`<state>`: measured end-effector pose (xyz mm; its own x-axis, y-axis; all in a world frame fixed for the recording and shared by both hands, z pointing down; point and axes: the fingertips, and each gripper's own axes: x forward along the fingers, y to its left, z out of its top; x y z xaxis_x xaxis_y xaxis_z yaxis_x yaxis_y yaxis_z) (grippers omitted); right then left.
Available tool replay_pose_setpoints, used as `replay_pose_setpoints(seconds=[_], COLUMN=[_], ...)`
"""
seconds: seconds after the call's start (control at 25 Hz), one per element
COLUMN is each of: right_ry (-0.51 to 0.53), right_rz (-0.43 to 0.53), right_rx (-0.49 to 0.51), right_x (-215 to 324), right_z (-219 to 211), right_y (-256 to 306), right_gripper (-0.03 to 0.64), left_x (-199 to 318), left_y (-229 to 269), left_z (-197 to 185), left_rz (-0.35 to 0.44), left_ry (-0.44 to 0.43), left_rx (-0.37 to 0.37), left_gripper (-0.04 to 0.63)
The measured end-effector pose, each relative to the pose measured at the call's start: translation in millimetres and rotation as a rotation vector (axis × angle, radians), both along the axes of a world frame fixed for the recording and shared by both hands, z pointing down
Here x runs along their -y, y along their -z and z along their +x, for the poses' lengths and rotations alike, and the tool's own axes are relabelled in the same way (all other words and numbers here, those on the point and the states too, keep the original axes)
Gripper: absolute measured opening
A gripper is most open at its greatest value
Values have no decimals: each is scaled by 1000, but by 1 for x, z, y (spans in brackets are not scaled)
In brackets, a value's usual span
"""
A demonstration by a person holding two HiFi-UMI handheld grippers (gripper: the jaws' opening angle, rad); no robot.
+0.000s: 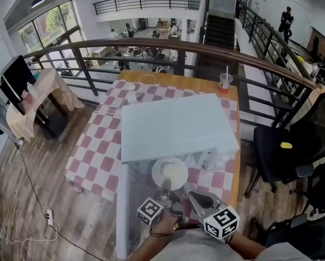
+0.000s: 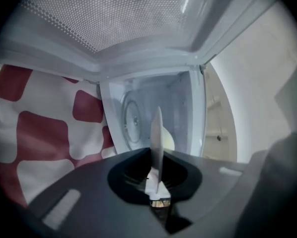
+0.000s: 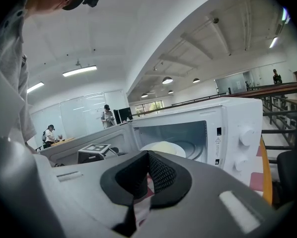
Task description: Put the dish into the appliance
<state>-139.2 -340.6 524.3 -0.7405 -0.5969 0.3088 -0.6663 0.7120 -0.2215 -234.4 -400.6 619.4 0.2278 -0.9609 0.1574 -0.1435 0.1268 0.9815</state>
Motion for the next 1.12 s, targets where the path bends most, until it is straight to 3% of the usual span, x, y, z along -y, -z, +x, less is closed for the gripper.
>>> replay_pose_setpoints(seconds=[0.2, 0.96, 1.12], right_ry=[-15, -69, -66], right_rz=[-8, -46, -35], right_rx=[7, -2, -12], right_x=[4, 29, 31], right_z=[6, 32, 31], right_y=[-3, -23, -22], right_gripper=[0, 0, -1], left_x=[16, 105, 117], left_y=[-17, -51, -49], left_z=[1, -28, -25], left_rz=[-29, -57, -129], left_ry=[28, 87, 81], left_rx=[-29, 29, 55], left_gripper=[26, 28, 29])
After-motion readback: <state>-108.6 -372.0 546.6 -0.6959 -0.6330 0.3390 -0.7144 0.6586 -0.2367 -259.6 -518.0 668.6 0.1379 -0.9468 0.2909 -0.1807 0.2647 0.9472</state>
